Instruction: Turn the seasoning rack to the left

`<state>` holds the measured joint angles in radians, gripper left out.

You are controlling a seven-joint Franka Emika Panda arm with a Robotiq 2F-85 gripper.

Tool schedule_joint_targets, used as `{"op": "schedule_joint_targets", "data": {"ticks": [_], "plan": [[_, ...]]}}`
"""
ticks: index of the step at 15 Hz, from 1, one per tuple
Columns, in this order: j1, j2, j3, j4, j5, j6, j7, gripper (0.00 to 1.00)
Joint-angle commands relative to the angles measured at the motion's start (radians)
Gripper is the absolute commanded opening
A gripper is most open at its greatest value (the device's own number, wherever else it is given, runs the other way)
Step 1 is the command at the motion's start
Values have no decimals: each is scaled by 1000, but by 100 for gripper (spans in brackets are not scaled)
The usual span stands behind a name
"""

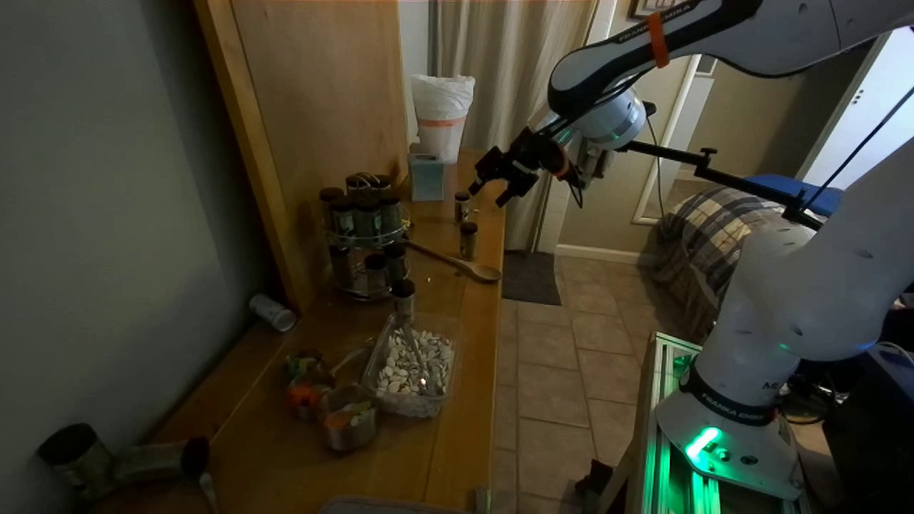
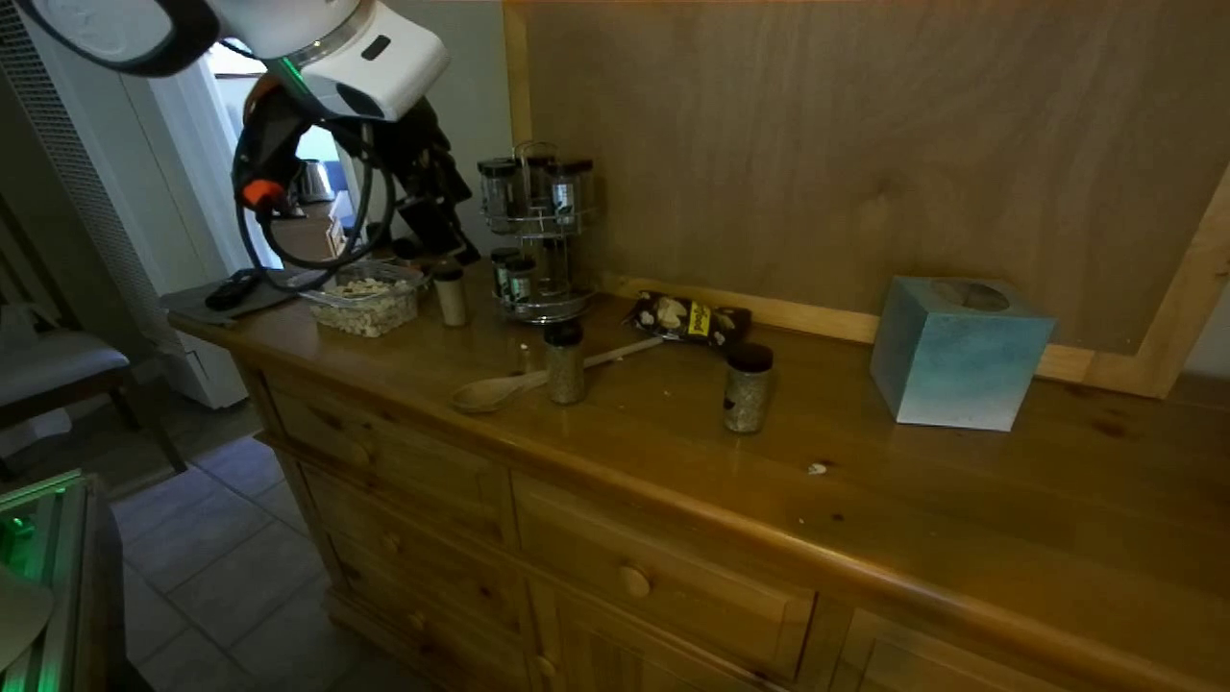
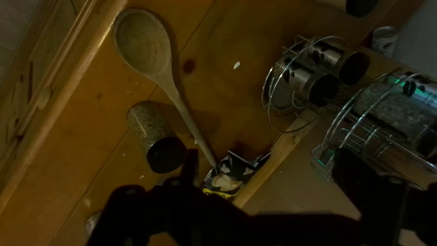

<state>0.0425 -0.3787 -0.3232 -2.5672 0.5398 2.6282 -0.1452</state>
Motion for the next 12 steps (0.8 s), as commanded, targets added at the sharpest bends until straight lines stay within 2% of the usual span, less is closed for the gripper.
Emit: {"op": "schedule_joint_targets", "data": {"ticks": [1, 5, 6, 8, 9, 11, 12], "plan": [[-19, 1, 20, 2, 8, -5, -4, 100], [-20, -1, 21, 2, 8, -5, -4, 100], [-5, 5, 5, 4, 37, 2, -28, 100], [60, 21, -55, 26, 145, 16, -162, 100], [115, 25, -111, 43, 210, 2, -252, 100], [178, 34, -187, 72, 309, -39, -397, 100], [200, 35, -224, 88, 358, -67, -458, 75]]}}
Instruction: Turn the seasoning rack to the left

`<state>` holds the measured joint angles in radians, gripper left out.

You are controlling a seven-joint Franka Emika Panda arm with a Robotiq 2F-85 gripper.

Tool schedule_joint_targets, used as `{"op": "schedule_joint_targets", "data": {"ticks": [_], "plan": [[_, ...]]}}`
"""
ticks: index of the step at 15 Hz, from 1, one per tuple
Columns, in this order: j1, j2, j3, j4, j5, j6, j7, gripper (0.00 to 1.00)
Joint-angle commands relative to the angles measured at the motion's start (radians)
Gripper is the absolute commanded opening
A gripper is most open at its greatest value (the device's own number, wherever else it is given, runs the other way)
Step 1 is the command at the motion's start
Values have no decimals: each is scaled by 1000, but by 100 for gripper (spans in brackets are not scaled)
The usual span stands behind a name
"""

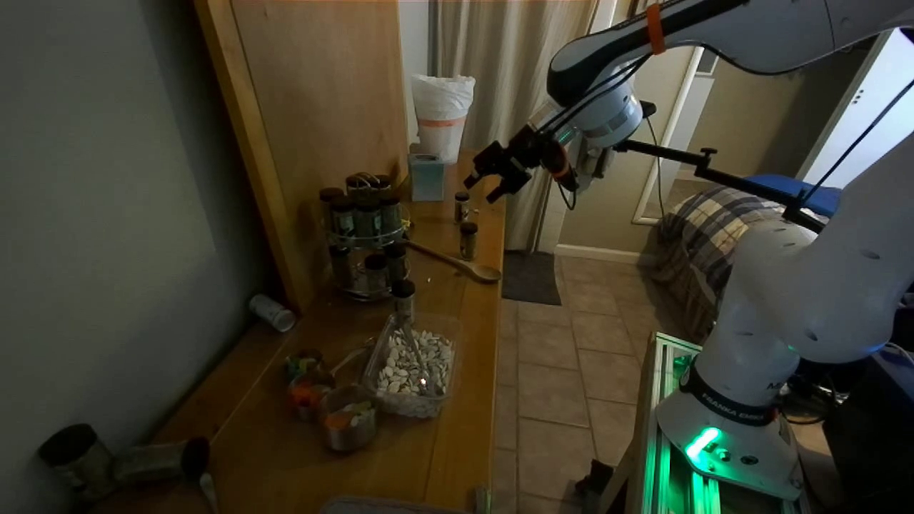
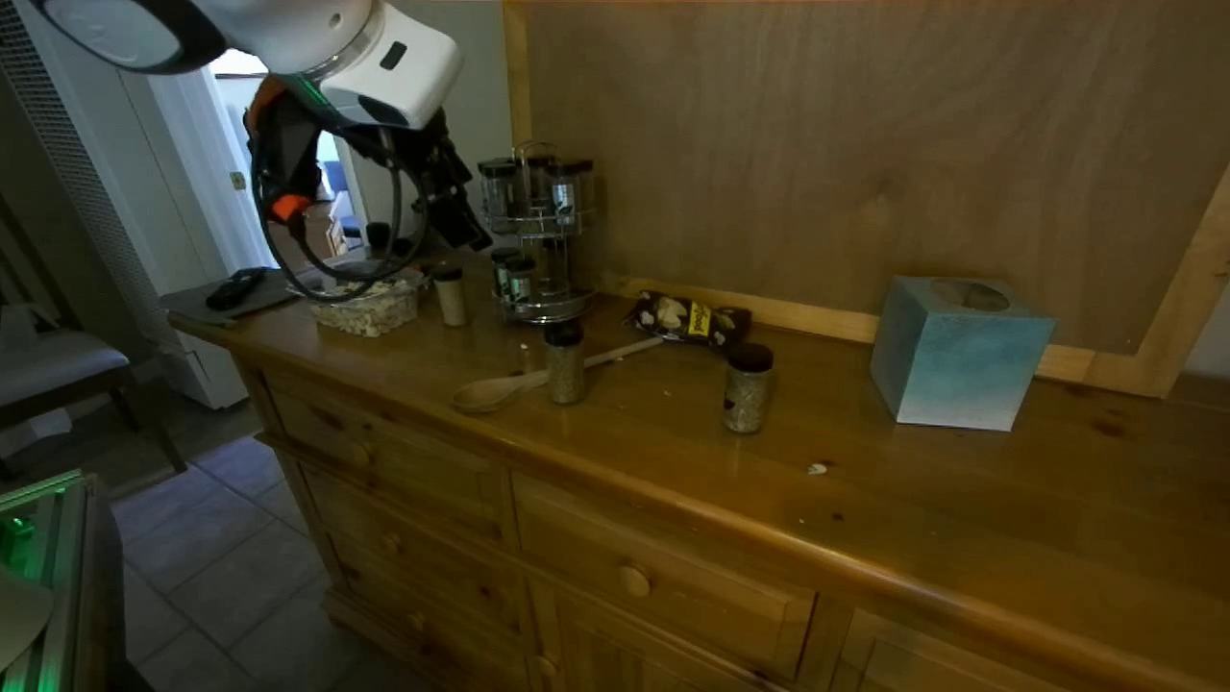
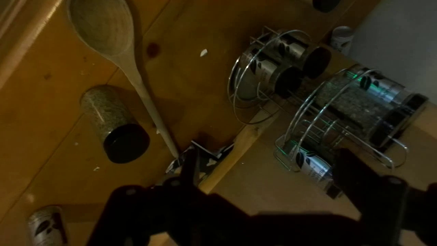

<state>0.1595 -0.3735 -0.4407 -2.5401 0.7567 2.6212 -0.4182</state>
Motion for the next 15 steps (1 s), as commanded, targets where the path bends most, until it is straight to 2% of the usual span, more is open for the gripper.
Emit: {"op": "schedule_joint_targets", "data": {"ticks": [1, 4, 5, 8, 11, 12, 15], "plan": [[104, 34, -143, 72, 176, -84, -244, 74], [155, 58, -261, 112, 309, -189, -392, 53], [60, 101, -198, 129, 399, -263, -461, 44], [-39, 197, -180, 163, 525, -435, -549, 24], [-152, 313, -124, 198, 603, -588, -572, 4], [-187, 352, -96, 211, 615, -617, -562, 1], [-280, 456, -9, 263, 632, -682, -545, 0]]}}
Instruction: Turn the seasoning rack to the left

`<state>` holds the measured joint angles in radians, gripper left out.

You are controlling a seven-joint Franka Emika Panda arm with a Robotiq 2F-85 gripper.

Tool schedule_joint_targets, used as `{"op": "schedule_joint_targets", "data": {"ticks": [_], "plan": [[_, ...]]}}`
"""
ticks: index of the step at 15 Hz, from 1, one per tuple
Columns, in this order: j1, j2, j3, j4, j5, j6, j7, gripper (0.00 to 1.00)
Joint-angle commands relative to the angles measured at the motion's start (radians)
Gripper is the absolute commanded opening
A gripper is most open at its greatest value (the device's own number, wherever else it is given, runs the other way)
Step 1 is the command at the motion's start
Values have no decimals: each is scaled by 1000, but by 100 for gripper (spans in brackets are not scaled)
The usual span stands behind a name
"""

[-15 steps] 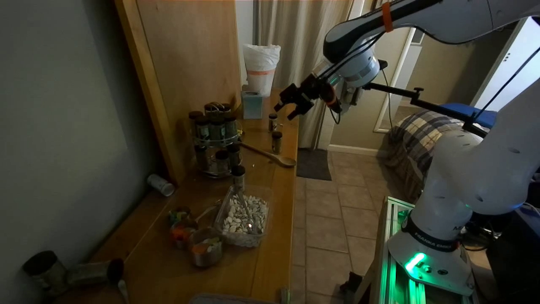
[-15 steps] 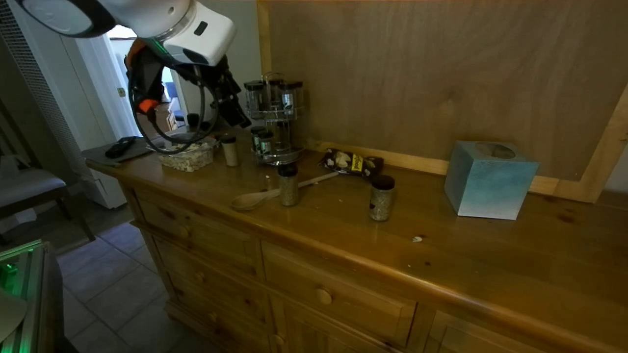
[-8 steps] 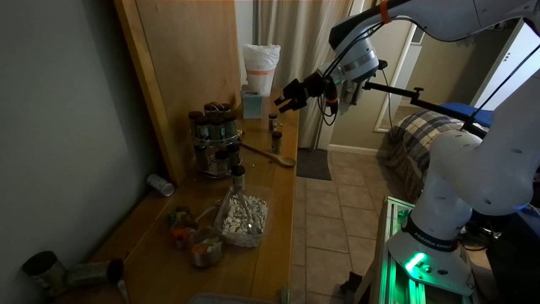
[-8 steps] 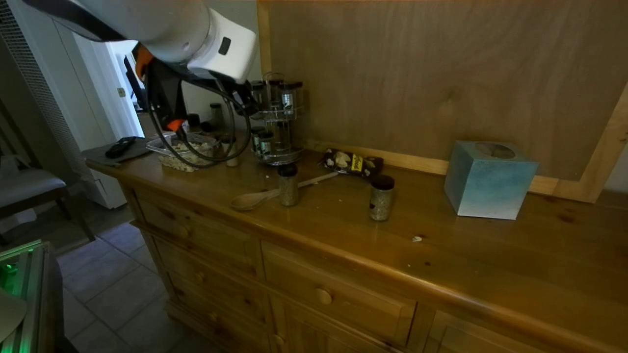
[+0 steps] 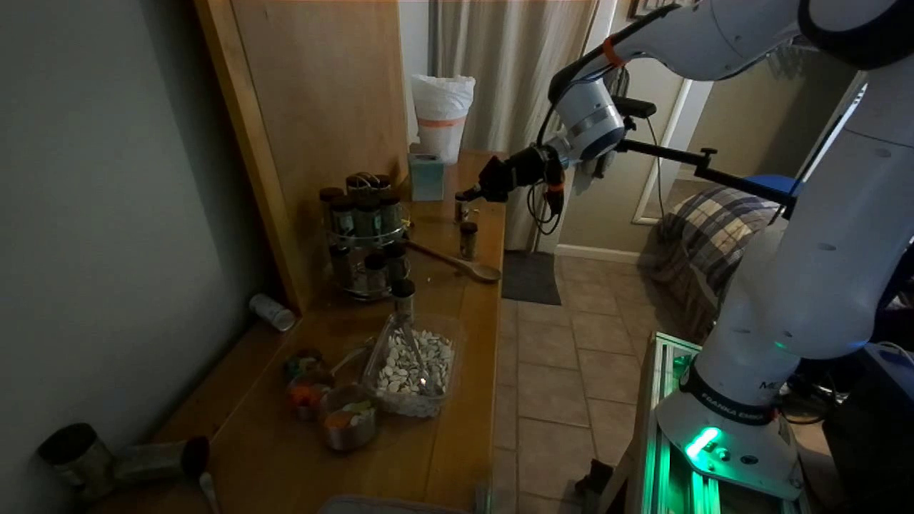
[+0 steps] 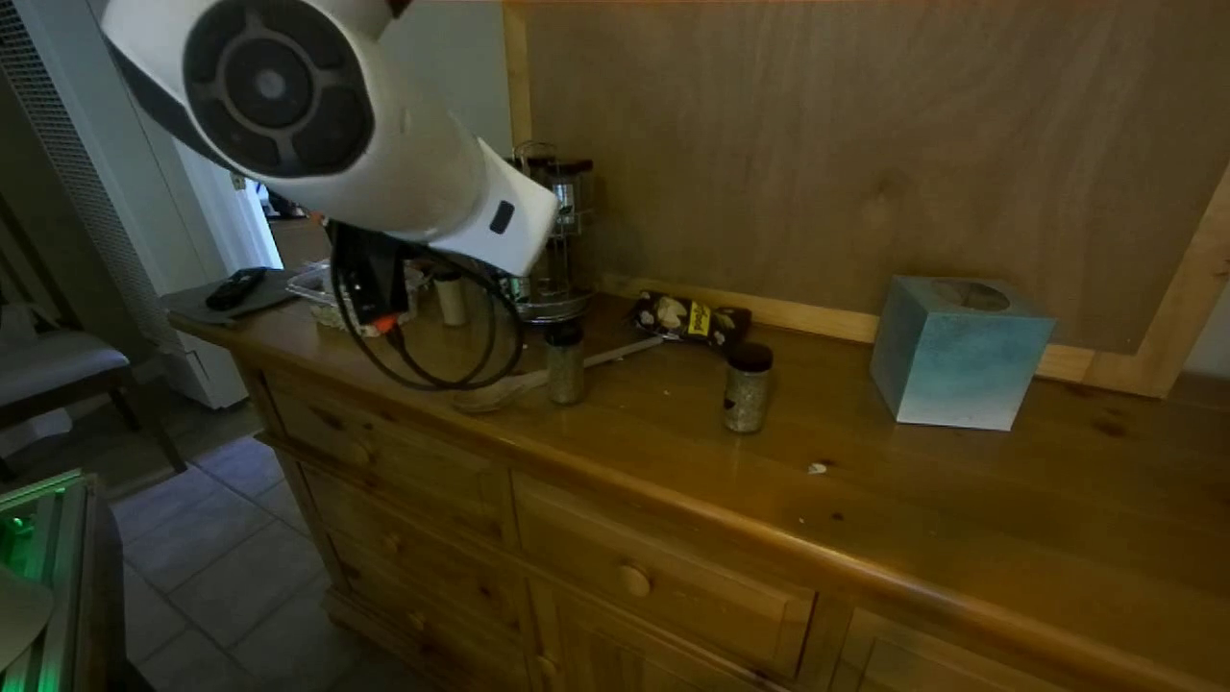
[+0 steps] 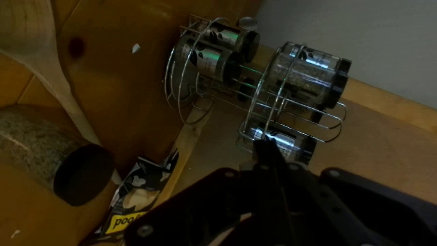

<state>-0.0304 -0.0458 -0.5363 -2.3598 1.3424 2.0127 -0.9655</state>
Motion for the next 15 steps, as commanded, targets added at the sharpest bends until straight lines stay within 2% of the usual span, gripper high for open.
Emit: {"op": "schedule_joint_targets", "data": {"ticks": [1, 5, 6, 7, 13, 15], "plan": [[-112, 162, 114, 107, 47, -87, 6, 0], [-173, 261, 189, 205, 37, -129, -2, 0], [-175, 196, 196, 133, 14, -82, 3, 1], [-181, 217, 206, 156, 14, -89, 3, 1], [-187, 246, 213, 191, 13, -97, 3, 1], [-202, 278, 218, 227, 34, -143, -18, 0]]}}
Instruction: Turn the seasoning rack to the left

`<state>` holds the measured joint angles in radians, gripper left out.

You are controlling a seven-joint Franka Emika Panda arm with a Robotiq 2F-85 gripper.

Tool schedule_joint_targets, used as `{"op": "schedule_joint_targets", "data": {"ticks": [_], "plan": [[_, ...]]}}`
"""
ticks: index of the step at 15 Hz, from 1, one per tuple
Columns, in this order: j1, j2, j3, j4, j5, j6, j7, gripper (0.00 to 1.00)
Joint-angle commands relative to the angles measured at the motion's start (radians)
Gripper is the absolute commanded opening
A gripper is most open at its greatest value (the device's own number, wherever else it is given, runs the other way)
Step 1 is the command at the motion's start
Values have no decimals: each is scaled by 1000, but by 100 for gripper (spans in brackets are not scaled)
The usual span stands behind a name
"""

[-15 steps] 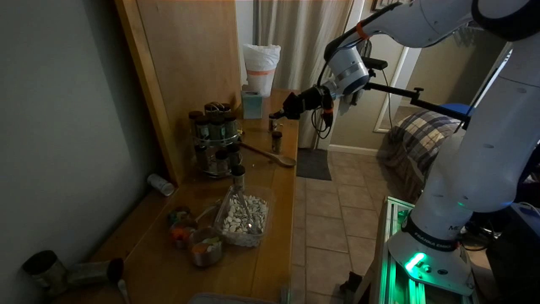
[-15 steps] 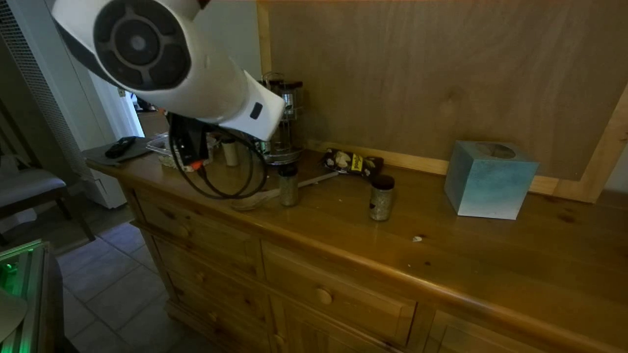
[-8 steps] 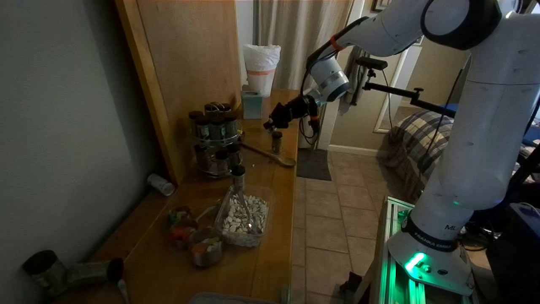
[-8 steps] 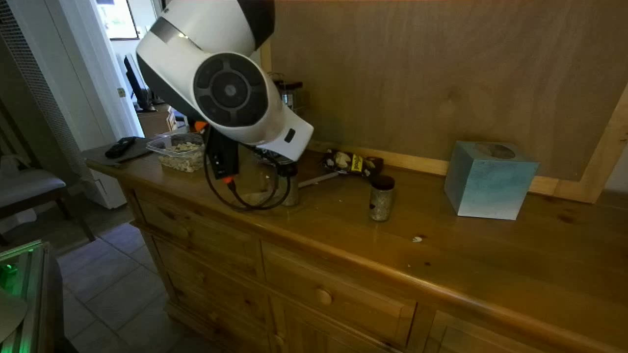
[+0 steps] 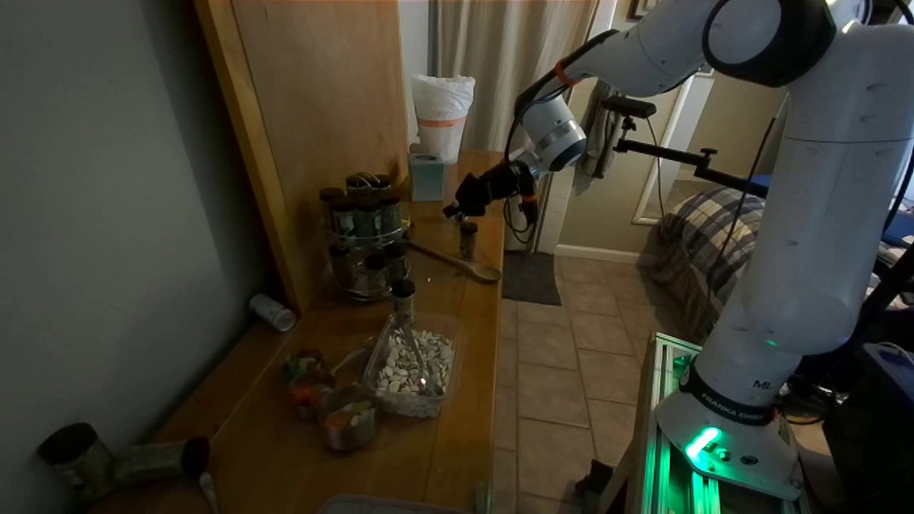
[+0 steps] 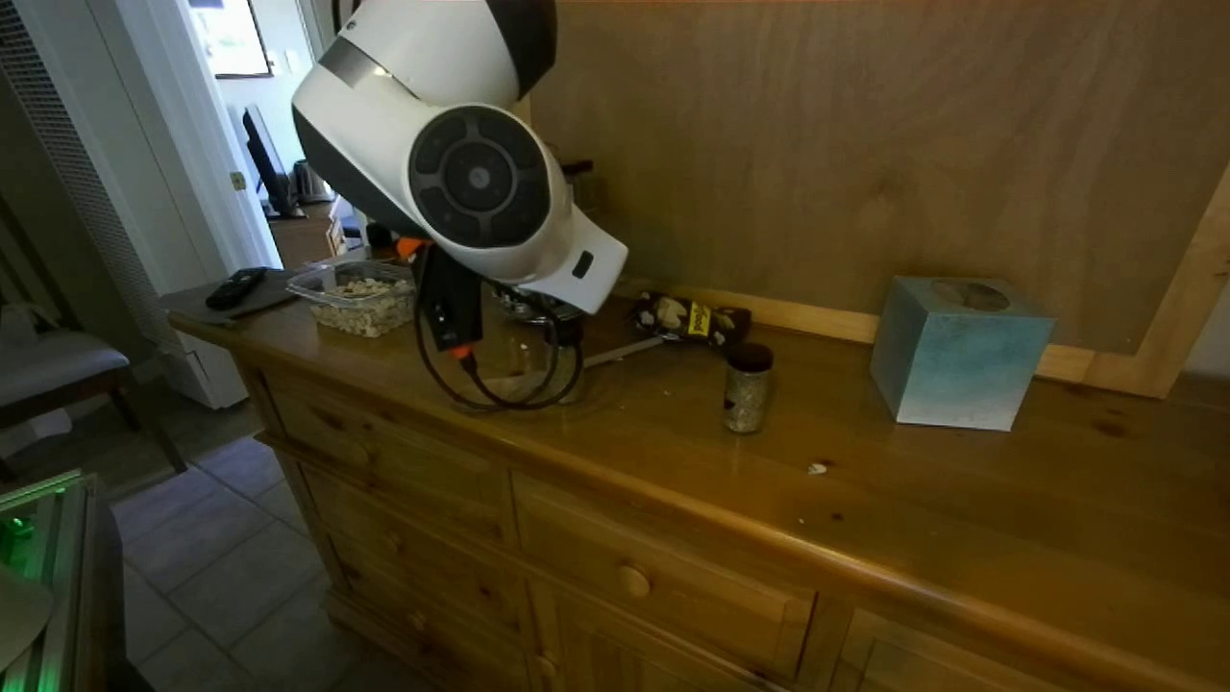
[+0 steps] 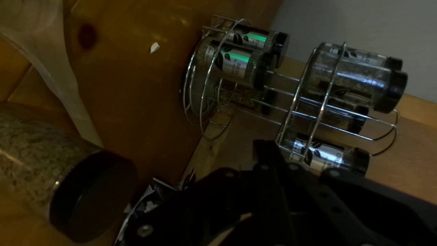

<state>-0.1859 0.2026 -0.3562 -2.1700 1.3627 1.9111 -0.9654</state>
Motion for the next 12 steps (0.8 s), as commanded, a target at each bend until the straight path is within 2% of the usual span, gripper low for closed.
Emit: {"op": "schedule_joint_targets", "data": {"ticks": [1, 7, 12], "plan": [[-56, 40, 45, 51, 20, -56, -26, 0], [-99, 116, 76, 139, 52, -178, -45, 0], [-115, 198, 95, 224, 78, -225, -45, 0]]}}
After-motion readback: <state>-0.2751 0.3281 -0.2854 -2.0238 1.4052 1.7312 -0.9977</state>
